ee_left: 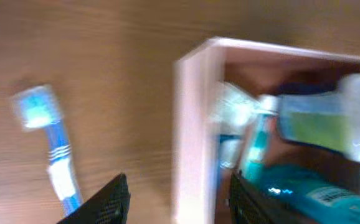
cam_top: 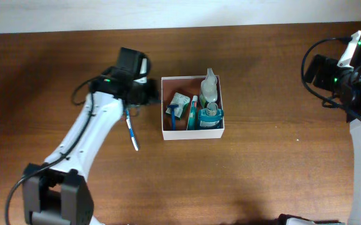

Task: Pack container
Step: 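Move the left gripper back and grasp the blue toothbrush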

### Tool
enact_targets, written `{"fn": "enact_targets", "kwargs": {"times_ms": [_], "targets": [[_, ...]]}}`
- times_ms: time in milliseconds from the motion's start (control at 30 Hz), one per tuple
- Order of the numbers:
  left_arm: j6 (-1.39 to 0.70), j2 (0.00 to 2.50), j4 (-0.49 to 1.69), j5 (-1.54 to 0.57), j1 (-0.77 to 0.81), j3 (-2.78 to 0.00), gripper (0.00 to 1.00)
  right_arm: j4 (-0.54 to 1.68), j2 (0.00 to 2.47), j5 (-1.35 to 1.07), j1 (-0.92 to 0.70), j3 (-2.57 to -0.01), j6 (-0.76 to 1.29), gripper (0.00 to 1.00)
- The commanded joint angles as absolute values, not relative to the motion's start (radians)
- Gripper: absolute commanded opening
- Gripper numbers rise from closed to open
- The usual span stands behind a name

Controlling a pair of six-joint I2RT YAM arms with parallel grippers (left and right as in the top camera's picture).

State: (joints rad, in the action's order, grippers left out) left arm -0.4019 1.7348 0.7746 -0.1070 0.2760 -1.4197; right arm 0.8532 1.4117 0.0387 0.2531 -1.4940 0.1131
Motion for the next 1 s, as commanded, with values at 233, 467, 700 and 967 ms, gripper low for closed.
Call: {"fn": "enact_targets", "kwargs": {"times_ms": [233, 467, 700, 967], "targets": [[-0.413, 1.7, 0.815, 0.097, 0.207, -1.321, 0.53, 0.85, 1.416, 0.034, 0.256, -1.496, 0.121, 0.98], [-0.49, 1.702, 0.69, 0.12, 0.207, -1.182, 0.5, 0.85, 1.416, 0.034, 0.256, -1.496, 0.121, 0.99], [-0.519, 1.705, 0.559, 0.12, 0.207, -1.069, 0.5, 0.85, 1.416, 0.034, 0.256, -1.496, 0.121, 0.99], [-0.538, 1.729, 0.438, 0.105, 0.207, -0.981, 0.5, 0.85, 1.416, 0.034, 0.256, -1.496, 0.121, 0.98]]}}
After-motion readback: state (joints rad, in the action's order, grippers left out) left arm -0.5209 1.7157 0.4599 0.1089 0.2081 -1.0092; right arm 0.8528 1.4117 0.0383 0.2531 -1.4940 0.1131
